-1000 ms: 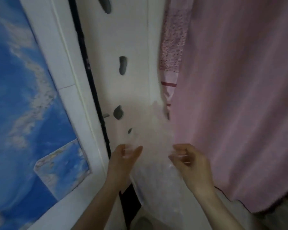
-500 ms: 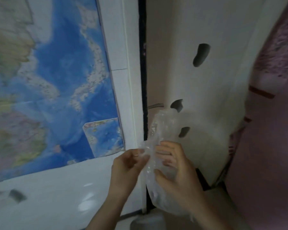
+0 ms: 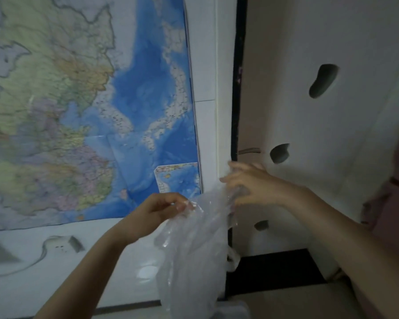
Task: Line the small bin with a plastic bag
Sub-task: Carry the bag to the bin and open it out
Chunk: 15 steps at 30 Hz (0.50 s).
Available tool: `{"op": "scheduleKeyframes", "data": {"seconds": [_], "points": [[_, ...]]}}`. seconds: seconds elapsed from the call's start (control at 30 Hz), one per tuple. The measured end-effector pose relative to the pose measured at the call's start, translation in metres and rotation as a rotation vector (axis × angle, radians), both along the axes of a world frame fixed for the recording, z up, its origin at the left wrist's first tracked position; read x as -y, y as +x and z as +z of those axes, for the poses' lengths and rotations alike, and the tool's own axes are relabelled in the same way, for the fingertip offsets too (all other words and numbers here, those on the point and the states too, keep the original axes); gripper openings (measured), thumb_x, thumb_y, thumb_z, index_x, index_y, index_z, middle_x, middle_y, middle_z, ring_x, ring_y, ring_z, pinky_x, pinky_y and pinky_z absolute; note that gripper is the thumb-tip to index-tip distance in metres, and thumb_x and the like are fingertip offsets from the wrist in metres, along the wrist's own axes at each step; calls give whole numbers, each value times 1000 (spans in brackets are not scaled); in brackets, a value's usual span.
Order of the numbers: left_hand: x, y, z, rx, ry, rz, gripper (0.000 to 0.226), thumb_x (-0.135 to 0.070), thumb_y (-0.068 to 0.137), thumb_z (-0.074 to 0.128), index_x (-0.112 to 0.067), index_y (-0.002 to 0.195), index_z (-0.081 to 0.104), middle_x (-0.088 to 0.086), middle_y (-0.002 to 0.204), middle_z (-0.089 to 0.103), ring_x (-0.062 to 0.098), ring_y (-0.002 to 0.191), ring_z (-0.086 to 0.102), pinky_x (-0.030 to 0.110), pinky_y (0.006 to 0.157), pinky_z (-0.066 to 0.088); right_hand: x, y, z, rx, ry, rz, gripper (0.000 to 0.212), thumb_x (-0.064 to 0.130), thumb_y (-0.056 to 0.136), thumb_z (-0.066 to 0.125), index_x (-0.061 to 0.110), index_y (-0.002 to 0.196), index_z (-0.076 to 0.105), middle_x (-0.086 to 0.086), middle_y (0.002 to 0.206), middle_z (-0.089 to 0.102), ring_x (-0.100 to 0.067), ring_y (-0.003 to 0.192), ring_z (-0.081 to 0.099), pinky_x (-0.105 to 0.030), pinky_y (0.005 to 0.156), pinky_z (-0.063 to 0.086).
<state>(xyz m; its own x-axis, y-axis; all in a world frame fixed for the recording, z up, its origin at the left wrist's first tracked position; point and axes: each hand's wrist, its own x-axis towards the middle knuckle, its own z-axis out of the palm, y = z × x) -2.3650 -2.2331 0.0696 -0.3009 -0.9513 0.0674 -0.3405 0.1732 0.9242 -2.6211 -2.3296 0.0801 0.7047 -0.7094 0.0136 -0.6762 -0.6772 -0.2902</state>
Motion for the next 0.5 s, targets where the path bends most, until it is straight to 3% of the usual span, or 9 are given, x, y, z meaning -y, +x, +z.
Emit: {"op": "scheduleKeyframes", "data": {"seconds": [0.07, 0.13, 0.23, 0.37, 0.43, 0.5], "points": [[-3, 13, 3, -50, 42, 79, 24, -24, 89, 51, -10, 97, 69, 0, 90, 71, 11, 87, 65, 16, 74, 48, -6, 0, -6, 170, 48, -29, 27, 43, 75, 69, 17, 80, 66, 0, 98, 71, -16, 106, 56, -33, 87, 35], [-7, 24, 3, -76, 82, 96, 28, -39, 84, 62, -21, 106, 66, 1, 99, 73, 11, 92, 66, 15, 73, 49, -14, -2, -6, 326, 86, -85, 32, 37, 76, 70, 6, 72, 62, -12, 73, 68, -21, 73, 63, -29, 65, 41], [-12, 31, -2, -37, 89, 109, 53, -32, 62, 84, -24, 111, 64, 6, 106, 72, 16, 96, 68, 25, 76, 55, -23, -4, -3, 450, 146, -130, 26, 29, 76, 72, 4, 75, 65, -14, 73, 70, -15, 64, 66, -29, 62, 51], [-7, 34, -10, -67, -25, 319, 30, -26, 57, 79, -9, 81, 74, 5, 75, 75, 13, 72, 68, 19, 65, 54, -24, -12, -5, 575, 332, -169, 10, 19, 74, 76, 11, 75, 70, 0, 64, 71, -3, 51, 62, -15, 52, 50], [-2, 37, -13, -120, -43, 367, 22, -24, 59, 77, -8, 73, 74, 1, 64, 73, 9, 62, 66, 15, 58, 51, -24, -20, -7, 582, 339, -191, 8, 19, 74, 75, 17, 69, 69, 7, 55, 69, -6, 50, 62, -14, 52, 47], [2, 38, -14, -169, -64, 395, 5, -17, 64, 77, -14, 68, 74, -2, 60, 72, 4, 56, 64, 12, 54, 48, -25, -26, -11, 558, 348, -230, 10, 18, 73, 76, 11, 69, 69, 3, 55, 69, -14, 54, 65, -16, 53, 48]]}}
